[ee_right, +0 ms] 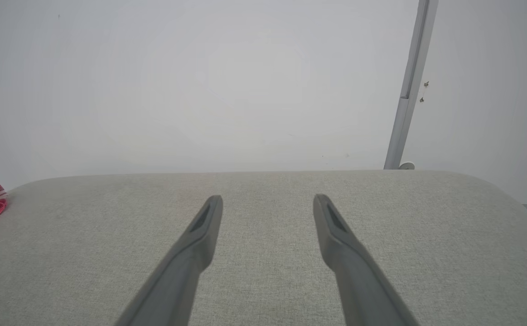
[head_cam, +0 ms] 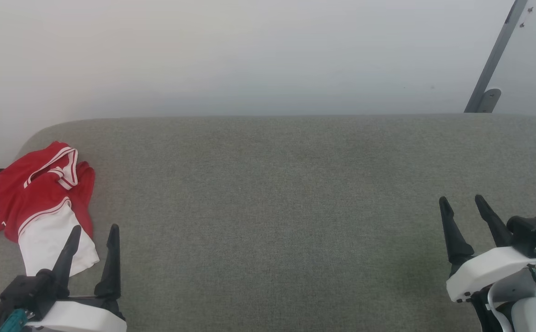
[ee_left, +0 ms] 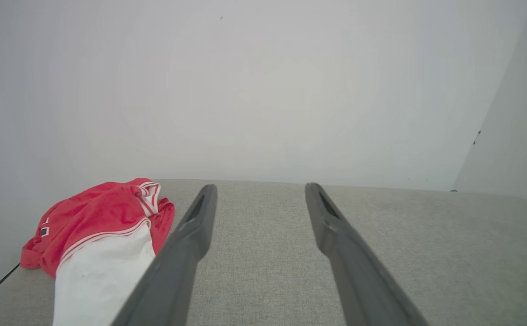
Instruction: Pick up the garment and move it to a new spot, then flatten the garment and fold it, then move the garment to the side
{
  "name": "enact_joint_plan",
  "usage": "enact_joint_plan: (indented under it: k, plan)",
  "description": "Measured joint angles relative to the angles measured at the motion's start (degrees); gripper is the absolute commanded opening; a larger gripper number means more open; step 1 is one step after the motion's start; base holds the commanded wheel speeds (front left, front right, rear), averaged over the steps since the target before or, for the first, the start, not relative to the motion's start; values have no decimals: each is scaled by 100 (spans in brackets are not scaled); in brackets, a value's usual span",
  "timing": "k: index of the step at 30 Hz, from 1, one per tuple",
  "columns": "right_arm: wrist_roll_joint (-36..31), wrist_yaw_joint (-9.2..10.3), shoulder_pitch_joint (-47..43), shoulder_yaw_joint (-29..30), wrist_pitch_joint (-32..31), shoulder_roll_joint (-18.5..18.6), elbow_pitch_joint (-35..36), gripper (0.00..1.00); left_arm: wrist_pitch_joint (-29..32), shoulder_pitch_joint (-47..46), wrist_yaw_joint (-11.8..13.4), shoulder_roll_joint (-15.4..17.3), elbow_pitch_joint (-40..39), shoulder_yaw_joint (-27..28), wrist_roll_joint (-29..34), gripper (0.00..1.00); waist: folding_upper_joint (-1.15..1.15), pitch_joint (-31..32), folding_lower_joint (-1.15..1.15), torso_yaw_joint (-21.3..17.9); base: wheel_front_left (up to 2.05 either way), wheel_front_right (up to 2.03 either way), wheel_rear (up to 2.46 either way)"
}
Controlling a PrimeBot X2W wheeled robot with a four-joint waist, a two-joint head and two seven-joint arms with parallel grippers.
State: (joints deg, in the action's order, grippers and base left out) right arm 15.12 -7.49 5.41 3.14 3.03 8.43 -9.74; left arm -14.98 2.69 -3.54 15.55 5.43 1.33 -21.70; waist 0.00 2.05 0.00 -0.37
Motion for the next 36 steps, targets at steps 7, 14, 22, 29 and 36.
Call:
enact_joint_plan:
  k: [7, 14, 22, 29, 36]
  plan:
    - [-1, 0, -19, -20, -1, 0, 10, 100, 0, 2, 0, -3, 10, 1, -26, 100, 0, 0, 0, 2, 0, 0, 0]
    - [1, 0, -16, -126, -8, 15, 5, 100, 27, 4, 127, -63, 113, 100, -180, 100, 0, 14, 0, 66, 0, 0, 0]
    - [55, 0, 23, -315, -11, 37, -35, 100, 151, -15, 337, -124, 188, 256, -335, 100, 0, 83, 0, 413, 0, 0, 0]
    - [136, 0, 73, -516, -7, 41, -164, 100, 304, 14, 491, -79, 142, 423, -426, 100, 0, 179, 0, 908, 0, 0, 0]
    - [213, -1, 131, -742, 55, 5, -322, 100, 443, 157, 617, 35, -54, 547, -512, 100, 0, 284, 0, 1560, 0, 0, 0]
